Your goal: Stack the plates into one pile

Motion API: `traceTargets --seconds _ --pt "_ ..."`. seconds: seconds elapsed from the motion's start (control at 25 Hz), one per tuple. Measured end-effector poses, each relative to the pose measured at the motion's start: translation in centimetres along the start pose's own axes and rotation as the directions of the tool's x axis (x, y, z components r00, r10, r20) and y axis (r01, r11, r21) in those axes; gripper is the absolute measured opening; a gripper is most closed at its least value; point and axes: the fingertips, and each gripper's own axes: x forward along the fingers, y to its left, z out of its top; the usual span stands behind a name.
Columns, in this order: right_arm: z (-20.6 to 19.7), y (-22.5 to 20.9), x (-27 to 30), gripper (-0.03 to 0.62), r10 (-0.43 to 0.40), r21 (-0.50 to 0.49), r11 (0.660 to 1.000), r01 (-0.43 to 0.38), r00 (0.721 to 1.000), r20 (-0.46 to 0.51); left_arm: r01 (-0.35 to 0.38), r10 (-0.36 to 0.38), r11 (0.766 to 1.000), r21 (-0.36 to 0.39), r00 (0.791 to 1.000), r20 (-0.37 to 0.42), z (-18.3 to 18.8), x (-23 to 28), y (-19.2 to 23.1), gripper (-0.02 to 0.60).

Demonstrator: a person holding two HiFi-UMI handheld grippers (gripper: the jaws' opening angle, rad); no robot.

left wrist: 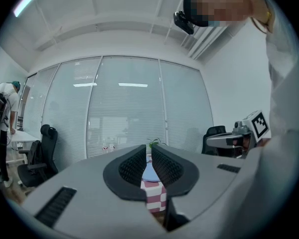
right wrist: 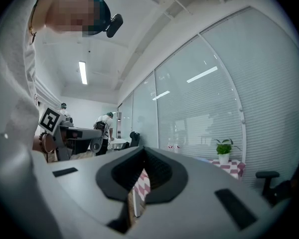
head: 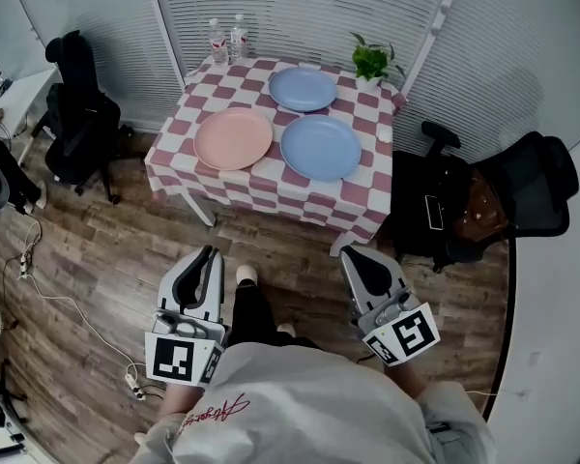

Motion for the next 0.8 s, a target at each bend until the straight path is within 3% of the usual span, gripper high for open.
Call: traceTargets --seconds 0.36,0.8 --pt "-0.1 -2.9 1.9 0.009 -0.065 -0.009 0.998 0.065 0.998 0.002 0.022 -0.022 1.000 -0.004 1.000 0.020 -0.1 3.2 2.3 0.044" --pt "0.2 -5.3 9.7 0.011 -0.065 -0.001 0.998 0.065 0.998 0.015 0.072 -0.072 0.997 0.001 0.997 0.028 0.0 10.1 7.1 0.044"
